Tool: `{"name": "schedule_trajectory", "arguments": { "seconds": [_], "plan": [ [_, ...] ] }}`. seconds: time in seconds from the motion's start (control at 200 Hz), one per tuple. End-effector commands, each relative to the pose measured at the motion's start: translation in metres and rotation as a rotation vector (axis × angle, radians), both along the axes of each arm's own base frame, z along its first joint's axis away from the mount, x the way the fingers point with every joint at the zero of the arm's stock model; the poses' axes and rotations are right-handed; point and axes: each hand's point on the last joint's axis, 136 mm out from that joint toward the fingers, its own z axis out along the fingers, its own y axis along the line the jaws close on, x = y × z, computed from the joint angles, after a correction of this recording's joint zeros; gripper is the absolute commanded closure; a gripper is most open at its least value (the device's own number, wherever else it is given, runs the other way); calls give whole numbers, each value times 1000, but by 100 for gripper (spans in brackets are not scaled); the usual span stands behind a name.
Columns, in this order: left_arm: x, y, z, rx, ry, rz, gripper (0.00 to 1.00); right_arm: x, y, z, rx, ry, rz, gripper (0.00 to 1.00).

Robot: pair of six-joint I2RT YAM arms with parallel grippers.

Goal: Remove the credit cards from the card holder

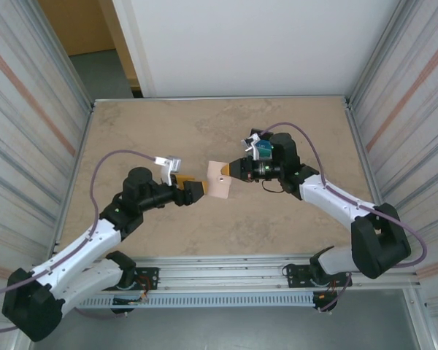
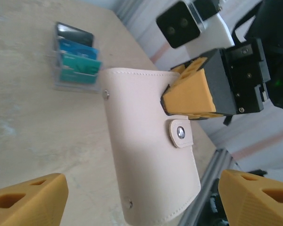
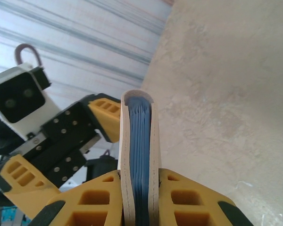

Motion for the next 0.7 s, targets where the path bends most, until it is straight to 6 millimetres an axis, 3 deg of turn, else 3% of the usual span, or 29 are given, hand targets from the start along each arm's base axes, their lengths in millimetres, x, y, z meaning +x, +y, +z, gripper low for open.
{"name": "schedule_trajectory", "arguments": {
  "seconds": [0.0, 0.496, 0.697],
  "plan": [
    [-9, -15, 18, -82, -21, -115, 20, -11, 1, 41, 76, -100, 73, 95],
    [-22, -27, 12, -135, 7, -236, 44, -23, 11, 66, 122, -164, 119, 96],
    [-27, -26, 8, -139, 10, -248, 46, -22, 12, 68, 128, -170, 122, 97]
  ]
}}
